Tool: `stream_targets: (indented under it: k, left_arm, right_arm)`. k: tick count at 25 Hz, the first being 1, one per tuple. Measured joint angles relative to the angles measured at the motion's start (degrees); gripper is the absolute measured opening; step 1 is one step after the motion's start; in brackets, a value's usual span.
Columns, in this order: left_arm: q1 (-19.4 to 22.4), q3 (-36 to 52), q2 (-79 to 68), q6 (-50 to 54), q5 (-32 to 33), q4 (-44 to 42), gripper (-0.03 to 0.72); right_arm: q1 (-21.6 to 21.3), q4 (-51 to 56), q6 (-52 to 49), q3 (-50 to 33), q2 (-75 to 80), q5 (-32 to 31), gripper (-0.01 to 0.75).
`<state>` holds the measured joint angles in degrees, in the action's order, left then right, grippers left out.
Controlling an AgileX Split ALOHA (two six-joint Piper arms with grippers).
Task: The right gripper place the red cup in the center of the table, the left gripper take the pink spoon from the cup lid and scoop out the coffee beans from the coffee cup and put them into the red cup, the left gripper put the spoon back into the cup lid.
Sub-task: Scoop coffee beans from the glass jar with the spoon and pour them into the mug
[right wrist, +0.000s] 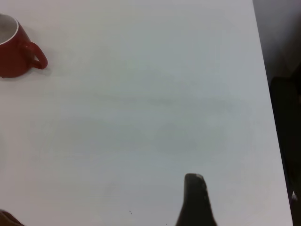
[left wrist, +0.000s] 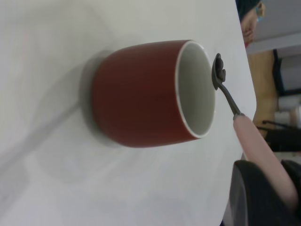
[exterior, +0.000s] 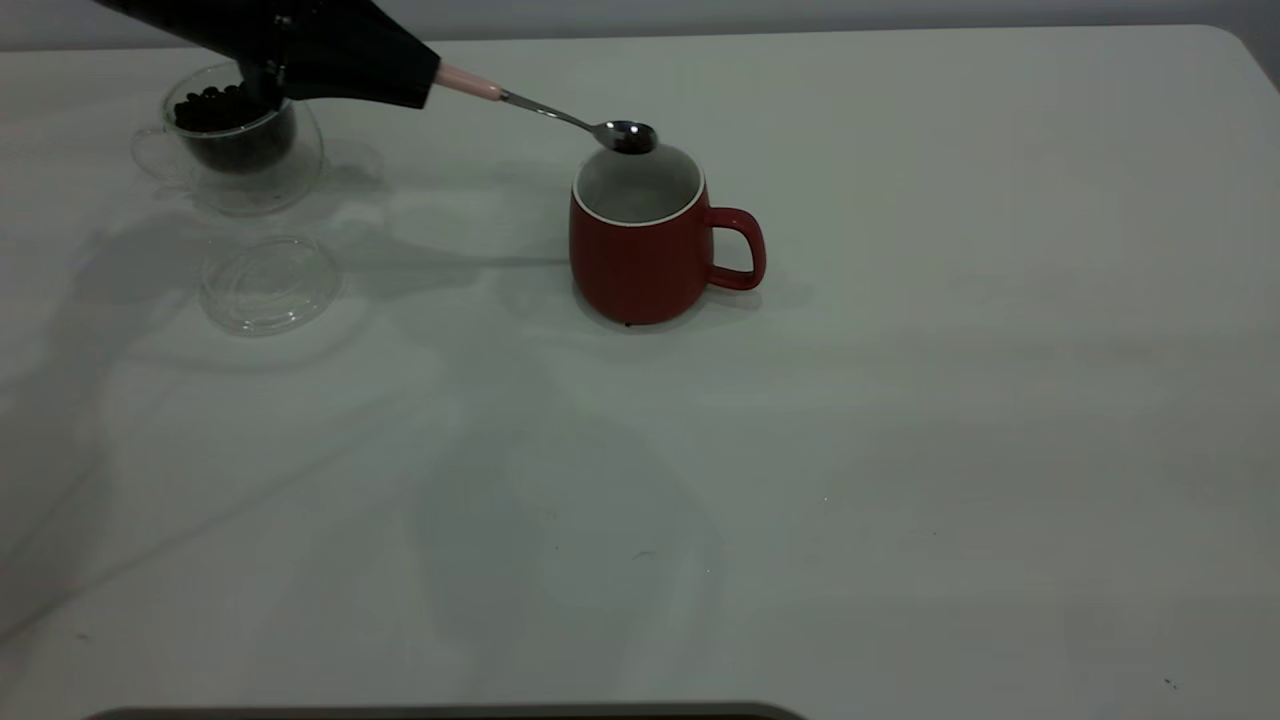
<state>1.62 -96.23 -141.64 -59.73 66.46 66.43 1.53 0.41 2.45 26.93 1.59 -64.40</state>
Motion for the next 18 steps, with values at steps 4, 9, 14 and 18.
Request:
stream_targets:
  k: [4,9,14,18]
  left_arm:
    - [-1.21,0.0,0.0,-3.87,0.0,-0.17,0.127]
    - [-1.47,0.0,0.0,-9.0,-0.09,-2.49,0.127]
    - [-1.47,0.0,0.0,-16.01,-4.12,-2.89,0.127]
    - [-1.47,0.0,0.0,-21.03,-7.2,-2.89,0.127]
  right_arm:
    - [0.0,0.0,0.0,0.0,0.0,0.0,0.59]
    - [0.0,0.0,0.0,0.0,0.0,0.0,0.59]
    - [0.0,0.0,0.0,0.0,0.0,0.0,0.59]
    - [0.0,0.0,0.0,0.0,0.0,0.0,0.59]
